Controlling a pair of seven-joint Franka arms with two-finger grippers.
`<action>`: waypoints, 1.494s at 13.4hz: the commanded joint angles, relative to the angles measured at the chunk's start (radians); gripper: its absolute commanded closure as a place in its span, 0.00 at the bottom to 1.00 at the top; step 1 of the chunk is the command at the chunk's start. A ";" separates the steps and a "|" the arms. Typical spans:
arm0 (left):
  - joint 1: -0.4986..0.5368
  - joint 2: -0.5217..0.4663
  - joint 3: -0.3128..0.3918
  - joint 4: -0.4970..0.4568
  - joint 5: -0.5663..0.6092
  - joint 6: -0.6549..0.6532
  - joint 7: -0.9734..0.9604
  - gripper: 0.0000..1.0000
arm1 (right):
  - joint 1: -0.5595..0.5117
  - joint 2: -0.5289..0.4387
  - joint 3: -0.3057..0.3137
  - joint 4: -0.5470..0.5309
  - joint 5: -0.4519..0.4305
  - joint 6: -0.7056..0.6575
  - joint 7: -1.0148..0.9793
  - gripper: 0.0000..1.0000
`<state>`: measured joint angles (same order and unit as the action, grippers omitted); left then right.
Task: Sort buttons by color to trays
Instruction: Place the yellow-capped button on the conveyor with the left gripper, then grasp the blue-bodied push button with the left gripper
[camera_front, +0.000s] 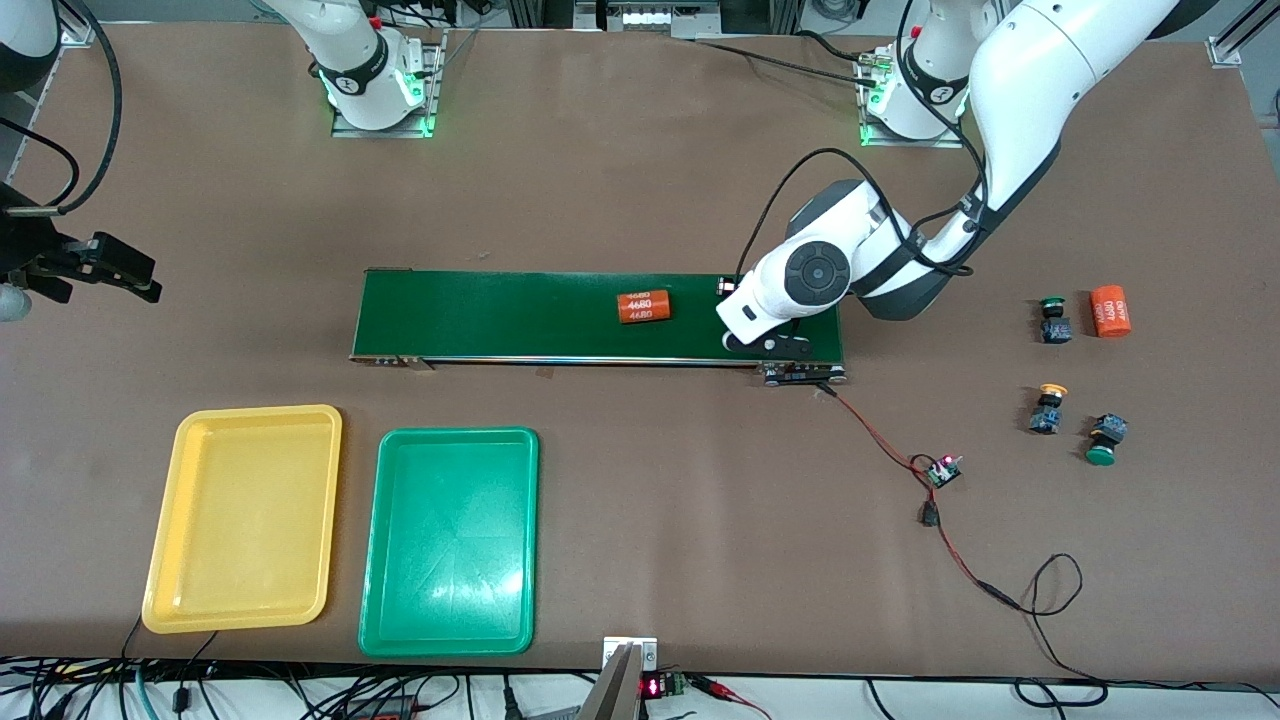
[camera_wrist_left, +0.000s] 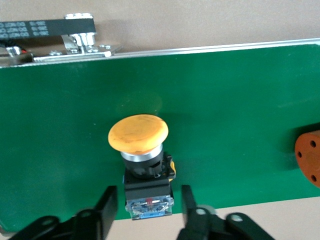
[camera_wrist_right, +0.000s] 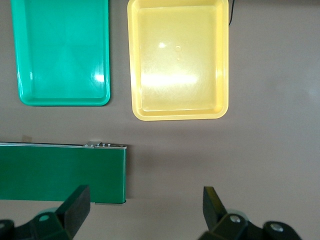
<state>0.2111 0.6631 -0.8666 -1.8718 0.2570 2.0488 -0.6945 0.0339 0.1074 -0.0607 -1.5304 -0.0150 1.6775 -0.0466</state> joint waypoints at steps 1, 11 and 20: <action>0.005 -0.031 -0.006 0.040 0.013 -0.066 -0.016 0.00 | -0.008 -0.012 -0.004 -0.001 0.007 -0.009 -0.001 0.00; 0.235 -0.034 0.027 0.298 0.069 -0.453 0.030 0.00 | -0.006 -0.008 -0.002 -0.001 -0.003 -0.009 -0.002 0.00; 0.284 0.015 0.257 0.299 0.309 -0.355 0.547 0.00 | -0.008 -0.003 -0.002 -0.010 -0.006 -0.004 0.004 0.00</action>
<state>0.5012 0.6658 -0.6359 -1.5748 0.5297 1.6710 -0.2377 0.0302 0.1115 -0.0657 -1.5326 -0.0158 1.6764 -0.0473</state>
